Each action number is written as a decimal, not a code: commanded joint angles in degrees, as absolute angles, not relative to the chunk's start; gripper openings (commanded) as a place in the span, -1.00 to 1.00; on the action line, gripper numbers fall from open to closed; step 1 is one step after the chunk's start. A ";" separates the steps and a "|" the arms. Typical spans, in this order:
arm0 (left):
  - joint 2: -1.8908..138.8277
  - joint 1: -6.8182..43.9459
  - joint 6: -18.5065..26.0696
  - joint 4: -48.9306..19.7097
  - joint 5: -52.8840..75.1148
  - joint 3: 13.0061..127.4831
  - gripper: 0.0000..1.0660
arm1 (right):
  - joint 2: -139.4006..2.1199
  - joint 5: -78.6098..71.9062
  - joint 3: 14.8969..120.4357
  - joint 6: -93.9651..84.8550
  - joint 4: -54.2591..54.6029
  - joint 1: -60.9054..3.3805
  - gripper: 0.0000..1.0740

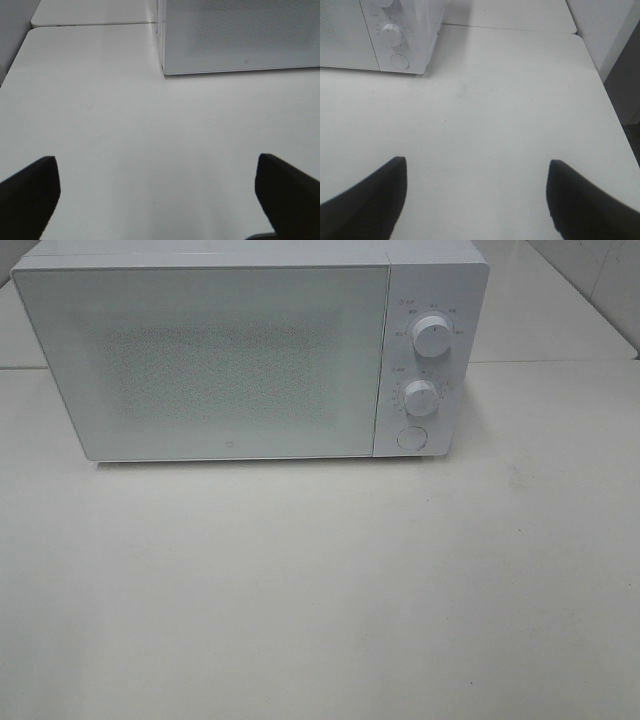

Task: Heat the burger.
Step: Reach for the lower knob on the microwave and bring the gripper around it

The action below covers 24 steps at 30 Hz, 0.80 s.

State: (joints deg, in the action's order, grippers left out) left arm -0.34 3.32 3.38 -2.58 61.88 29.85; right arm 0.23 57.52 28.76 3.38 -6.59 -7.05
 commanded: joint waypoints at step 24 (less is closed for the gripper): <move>-1.66 3.21 3.27 -3.09 61.25 29.74 0.83 | 1.78 56.95 28.65 3.21 -6.59 -6.65 0.40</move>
State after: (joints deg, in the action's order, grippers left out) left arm -0.34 3.32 3.38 -2.58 61.88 29.85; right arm 0.23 57.52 28.76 3.38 -6.59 -7.05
